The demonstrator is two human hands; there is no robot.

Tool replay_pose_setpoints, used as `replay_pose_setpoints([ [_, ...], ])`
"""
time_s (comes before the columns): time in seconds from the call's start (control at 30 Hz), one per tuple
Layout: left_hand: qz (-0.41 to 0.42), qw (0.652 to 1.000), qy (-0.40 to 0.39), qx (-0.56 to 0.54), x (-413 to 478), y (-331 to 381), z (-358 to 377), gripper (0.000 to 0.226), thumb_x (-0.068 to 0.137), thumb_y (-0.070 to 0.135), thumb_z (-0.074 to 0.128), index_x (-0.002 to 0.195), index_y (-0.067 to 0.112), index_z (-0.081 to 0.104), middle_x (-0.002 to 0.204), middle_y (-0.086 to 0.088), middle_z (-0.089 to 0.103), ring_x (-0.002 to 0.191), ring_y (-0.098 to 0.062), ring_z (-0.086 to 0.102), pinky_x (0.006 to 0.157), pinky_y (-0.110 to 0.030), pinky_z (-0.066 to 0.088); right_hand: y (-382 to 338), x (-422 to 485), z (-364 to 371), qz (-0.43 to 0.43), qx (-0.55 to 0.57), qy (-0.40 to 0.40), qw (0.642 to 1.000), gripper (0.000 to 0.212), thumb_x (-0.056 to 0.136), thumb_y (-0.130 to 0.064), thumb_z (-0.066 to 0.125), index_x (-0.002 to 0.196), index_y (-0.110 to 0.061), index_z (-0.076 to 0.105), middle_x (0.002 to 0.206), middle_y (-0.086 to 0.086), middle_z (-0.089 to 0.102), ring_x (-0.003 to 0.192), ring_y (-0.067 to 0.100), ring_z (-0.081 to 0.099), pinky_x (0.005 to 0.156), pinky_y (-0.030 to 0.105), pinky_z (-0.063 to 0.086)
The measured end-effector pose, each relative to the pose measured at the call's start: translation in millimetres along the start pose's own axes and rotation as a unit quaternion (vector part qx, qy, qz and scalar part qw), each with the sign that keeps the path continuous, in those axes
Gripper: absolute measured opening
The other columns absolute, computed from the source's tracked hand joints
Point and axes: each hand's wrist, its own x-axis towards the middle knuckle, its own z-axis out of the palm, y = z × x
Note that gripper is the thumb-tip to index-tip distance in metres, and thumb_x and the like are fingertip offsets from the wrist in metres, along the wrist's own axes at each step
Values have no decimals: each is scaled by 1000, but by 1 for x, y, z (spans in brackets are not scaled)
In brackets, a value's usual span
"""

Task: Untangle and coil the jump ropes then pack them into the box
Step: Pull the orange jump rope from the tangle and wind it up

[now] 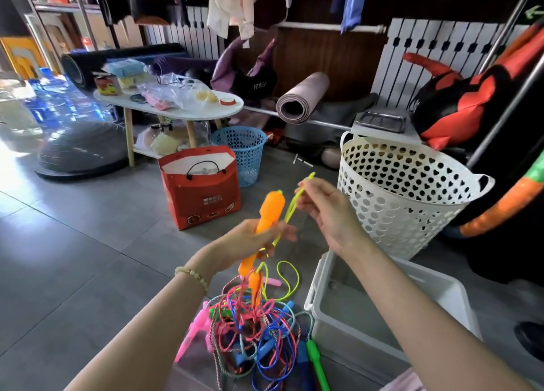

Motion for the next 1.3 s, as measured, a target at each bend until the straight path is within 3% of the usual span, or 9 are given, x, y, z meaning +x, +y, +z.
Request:
replay_pose_setpoints([
  [0.13,84,988,74,-104,1,18,-2,19,98,18,49,97,15,68,64,11,62,51,-4,46,50,-12,39,4,5,-10,53,54,52,996,23,99,-26,41,97,-12,60,91,3,66,77,10,65,76,24,53],
  [0.23,120,965,113,-202,4,32,-12,21,98,21,46,97,17,67,64,13,59,47,-2,43,49,-13,38,23,-8,-2,225,50,-101,968,48,98,-47,27,108,-15,61,104,2,69,97,15,65,93,32,44],
  [0.33,115,954,150,-234,8,30,-21,22,98,26,48,100,18,68,73,12,61,48,-2,41,50,-12,38,32,-20,7,221,-78,-215,948,30,98,-30,40,104,-13,63,92,-2,71,94,14,65,100,34,42],
  [0.47,53,954,158,-247,12,14,-24,27,99,32,43,105,17,65,92,4,71,54,-1,54,56,-13,45,24,-15,6,132,-36,-106,985,14,93,-6,50,96,-8,63,78,3,69,70,11,69,72,23,57],
  [0.67,-2,991,-57,-124,7,-9,-3,31,96,32,46,118,17,62,112,-4,69,108,-20,65,99,-33,49,4,6,-3,57,132,29,989,16,96,-8,45,96,-9,60,82,-1,74,78,10,71,68,20,56],
  [0.8,-2,982,-65,-177,8,-3,8,29,97,23,46,122,17,60,94,2,67,94,-17,68,88,-30,54,9,8,-10,68,172,94,978,11,95,-9,48,90,-9,58,83,2,73,78,11,71,66,19,56],
  [1.0,22,997,17,-70,19,-7,19,39,98,27,48,136,20,47,127,10,56,113,-7,54,91,-18,46,5,7,-12,81,223,85,968,13,96,-10,47,89,-11,57,83,1,74,78,10,71,69,20,57],
  [1.1,20,999,-32,-29,17,-12,25,28,99,31,47,117,12,58,116,0,61,104,-4,57,87,-14,43,4,5,-7,89,239,70,964,12,96,-10,47,90,-10,58,83,2,74,79,10,71,72,21,57],
  [1.3,7,993,-60,-105,13,-7,40,14,98,21,48,101,10,56,95,-14,63,86,-17,67,78,-29,55,4,5,-14,92,169,77,978,14,98,-18,45,98,-12,59,96,2,73,90,11,70,85,26,55],
])
